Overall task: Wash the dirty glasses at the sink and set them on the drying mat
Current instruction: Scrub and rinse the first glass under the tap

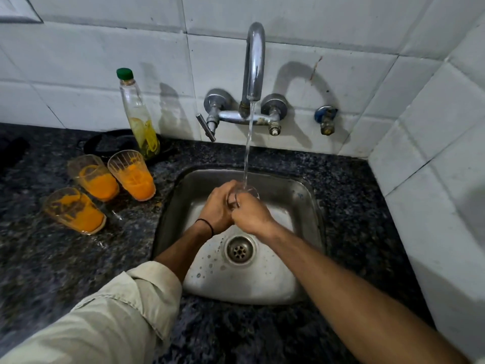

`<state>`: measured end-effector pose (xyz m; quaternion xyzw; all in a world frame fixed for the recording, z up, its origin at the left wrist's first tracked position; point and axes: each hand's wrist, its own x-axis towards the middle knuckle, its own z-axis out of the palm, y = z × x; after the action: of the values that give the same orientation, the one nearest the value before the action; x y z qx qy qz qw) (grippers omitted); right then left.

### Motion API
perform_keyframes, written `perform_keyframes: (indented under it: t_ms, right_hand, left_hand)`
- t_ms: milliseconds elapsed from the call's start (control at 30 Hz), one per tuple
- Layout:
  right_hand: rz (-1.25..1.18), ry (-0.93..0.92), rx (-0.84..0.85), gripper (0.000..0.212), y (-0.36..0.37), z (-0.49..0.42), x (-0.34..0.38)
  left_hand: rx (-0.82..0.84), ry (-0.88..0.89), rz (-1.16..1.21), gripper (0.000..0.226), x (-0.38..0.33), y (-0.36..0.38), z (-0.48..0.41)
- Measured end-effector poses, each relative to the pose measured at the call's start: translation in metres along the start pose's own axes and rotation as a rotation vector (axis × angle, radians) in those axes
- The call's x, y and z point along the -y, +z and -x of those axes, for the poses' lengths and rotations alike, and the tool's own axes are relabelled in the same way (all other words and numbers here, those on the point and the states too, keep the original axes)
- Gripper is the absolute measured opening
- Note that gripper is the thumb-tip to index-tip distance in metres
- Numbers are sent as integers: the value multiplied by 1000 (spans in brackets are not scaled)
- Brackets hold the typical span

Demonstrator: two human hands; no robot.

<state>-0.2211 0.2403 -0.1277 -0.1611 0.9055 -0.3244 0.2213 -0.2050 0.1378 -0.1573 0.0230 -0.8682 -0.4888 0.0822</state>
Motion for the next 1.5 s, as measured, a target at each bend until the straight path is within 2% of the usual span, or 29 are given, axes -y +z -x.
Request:
perform_keyframes:
  t_ms: [67, 100, 200, 267, 333, 400, 467, 500, 600, 667, 767, 800, 867, 967, 1000, 1067, 1100, 1167, 1233, 1267, 1300, 1333, 1400, 1500]
  right_hand:
    - [-130, -93, -107, 32, 7, 10, 0]
    - [-54, -243, -121, 39, 5, 12, -8]
    - [628, -656, -19, 56, -27, 1, -35]
    - [891, -695, 119, 52, -45, -9, -32]
    - [850, -578, 155, 45, -42, -14, -20]
    - [654, -333, 182, 47, -30, -15, -8]
    - [309, -146, 191, 37, -18, -13, 1]
    - [117, -138, 143, 32, -11, -11, 1]
    - [-376, -151, -153, 17, 8, 7, -9]
    - [-774, -25, -217, 18, 18, 19, -13]
    - [-1337, 298, -155, 32, 27, 15, -17]
    - [-1444, 380, -127, 41, 29, 9, -19]
    - [-1506, 519, -50, 55, 35, -2, -21]
    - [-1316, 559, 117, 54, 41, -10, -22]
    - [-1243, 569, 136, 48, 40, -9, -19]
    - [-1119, 572, 72, 34, 40, -9, -15]
    - [-993, 522, -16, 32, 39, -9, -14]
    - [-582, 280, -122, 35, 31, -8, -15]
    - [-226, 22, -23, 38, 17, -3, -11]
    - [-122, -70, 43, 39, 9, 0, -8]
    - [-59, -141, 71, 39, 1, 0, -4]
    - [-5, -184, 51, 40, -5, 0, -1]
    - [53, -174, -90, 43, -11, -4, 4]
    - [35, -14, -268, 46, -9, -6, 11]
  left_hand:
    - [-8, -26, 61, 23, 0, -6, 4]
    - [-1, -51, 99, 31, 2, -11, 5]
    - [72, -97, 107, 54, 8, -15, 5]
    - [112, -101, 79, 56, 5, -11, 5]
    - [83, -90, 114, 54, -1, -6, 4]
    - [33, -47, 113, 42, -3, -3, 3]
    - [-1, -22, 42, 32, 3, -5, 1]
    - [-16, -43, -7, 31, 7, -7, 0]
    - [1, -133, -175, 41, 11, -16, -1]
    - [91, -107, -540, 51, 3, -19, 1]
    - [157, 56, -1104, 40, -25, -8, -1]
    - [183, 62, -1234, 35, -34, -4, -4]
    - [311, -24, -1411, 32, -46, 1, -9]
    - [542, -213, -1425, 32, -49, -3, -11]
    - [576, -255, -1361, 36, -46, -5, -10]
    - [596, -309, -1127, 48, -33, -13, -5]
    - [608, -324, -950, 52, -24, -16, -2]
    - [650, -374, -423, 51, 0, -23, 6]
    - [664, -414, 178, 36, 17, -28, 19]
    - [653, -410, 394, 32, 21, -27, 24]
    - [612, -399, 511, 33, 25, -25, 27]
    - [540, -379, 555, 36, 22, -22, 29]
    - [324, -321, 442, 35, 10, -11, 27]
    - [-40, -264, -42, 19, -14, 11, 20]
